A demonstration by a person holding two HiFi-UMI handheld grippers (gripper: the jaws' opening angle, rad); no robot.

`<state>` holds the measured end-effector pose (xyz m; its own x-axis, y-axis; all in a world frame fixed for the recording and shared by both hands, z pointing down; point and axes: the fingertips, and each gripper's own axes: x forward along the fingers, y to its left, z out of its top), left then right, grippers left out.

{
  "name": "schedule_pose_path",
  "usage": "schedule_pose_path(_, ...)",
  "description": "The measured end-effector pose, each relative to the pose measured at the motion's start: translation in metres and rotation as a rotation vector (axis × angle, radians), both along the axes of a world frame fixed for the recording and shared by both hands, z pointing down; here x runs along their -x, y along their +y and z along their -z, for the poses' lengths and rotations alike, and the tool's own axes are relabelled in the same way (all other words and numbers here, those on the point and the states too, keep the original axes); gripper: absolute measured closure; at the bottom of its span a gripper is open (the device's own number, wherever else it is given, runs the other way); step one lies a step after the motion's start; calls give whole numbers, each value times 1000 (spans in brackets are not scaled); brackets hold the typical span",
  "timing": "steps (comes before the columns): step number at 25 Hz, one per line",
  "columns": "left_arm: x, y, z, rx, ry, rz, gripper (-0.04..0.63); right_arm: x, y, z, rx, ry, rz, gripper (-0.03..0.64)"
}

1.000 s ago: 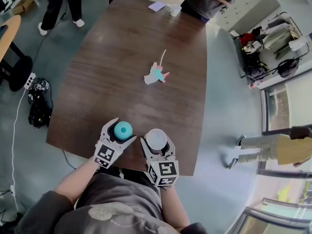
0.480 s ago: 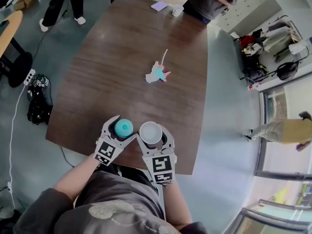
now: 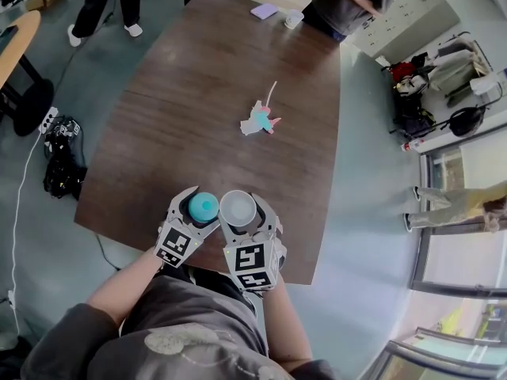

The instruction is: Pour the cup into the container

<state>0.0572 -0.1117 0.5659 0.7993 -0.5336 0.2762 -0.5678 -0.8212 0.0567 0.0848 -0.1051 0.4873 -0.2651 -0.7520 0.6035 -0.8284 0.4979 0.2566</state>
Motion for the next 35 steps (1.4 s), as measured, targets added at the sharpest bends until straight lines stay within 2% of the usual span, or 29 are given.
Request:
schedule_pose_path(13, 0, -1, -1, 6, 7, -3, 189, 3, -5, -13, 32, 224, 50, 318)
schedule_pose_path(35, -1, -1, -1, 8, 9, -7, 189, 3, -8, -11, 45, 491, 120, 318)
